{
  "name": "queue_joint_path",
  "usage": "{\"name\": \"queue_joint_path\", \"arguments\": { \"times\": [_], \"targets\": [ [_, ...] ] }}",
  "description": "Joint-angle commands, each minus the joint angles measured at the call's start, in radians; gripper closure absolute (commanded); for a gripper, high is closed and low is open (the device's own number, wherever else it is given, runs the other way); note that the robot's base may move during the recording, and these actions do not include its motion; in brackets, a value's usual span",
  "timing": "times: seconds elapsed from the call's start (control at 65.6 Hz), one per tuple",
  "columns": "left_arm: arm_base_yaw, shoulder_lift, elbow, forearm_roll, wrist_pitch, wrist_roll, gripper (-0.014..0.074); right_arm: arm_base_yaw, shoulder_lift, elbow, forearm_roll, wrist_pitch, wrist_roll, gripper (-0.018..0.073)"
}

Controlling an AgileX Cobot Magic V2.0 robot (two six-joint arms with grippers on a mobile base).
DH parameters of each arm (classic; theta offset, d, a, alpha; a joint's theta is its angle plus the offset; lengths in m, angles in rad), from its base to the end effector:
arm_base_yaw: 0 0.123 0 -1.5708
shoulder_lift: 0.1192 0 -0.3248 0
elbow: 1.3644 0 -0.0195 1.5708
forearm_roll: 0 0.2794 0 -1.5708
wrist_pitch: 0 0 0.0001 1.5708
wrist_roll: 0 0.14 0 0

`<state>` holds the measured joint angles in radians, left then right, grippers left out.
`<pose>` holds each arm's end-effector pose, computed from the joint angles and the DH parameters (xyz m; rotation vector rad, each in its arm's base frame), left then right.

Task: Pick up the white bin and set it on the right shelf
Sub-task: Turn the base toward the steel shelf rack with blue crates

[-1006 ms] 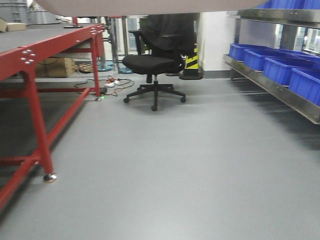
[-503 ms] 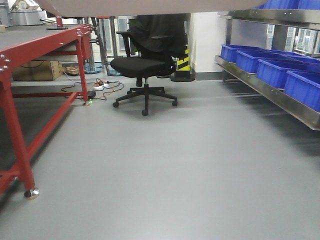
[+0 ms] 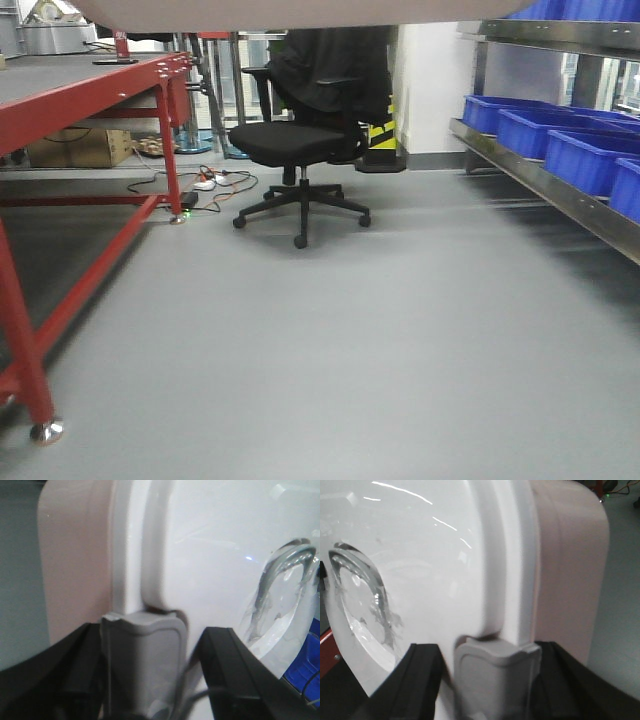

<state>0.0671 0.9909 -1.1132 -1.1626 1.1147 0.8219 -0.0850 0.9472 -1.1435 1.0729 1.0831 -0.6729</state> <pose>0.2027 -0.1020 0.4551 0.5568 1.8515 -0.9136 0.1938 0.0926 0.4658 -0.4397 1.8895 0.8574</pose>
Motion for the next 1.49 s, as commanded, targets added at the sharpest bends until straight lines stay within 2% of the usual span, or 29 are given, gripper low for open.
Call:
{"name": "queue_joint_path", "arguments": {
  "times": [0.0,1.479],
  "targets": [
    [-0.027,-0.021,-0.036,-0.218,0.153,0.017,0.0367,0.020,-0.011,-0.034,0.227,0.072,-0.001,0.0167],
    [-0.027,-0.021,-0.036,-0.218,0.153,0.017,0.0367,0.020,-0.011,-0.034,0.227,0.071,-0.001,0.0167]
  ]
}}
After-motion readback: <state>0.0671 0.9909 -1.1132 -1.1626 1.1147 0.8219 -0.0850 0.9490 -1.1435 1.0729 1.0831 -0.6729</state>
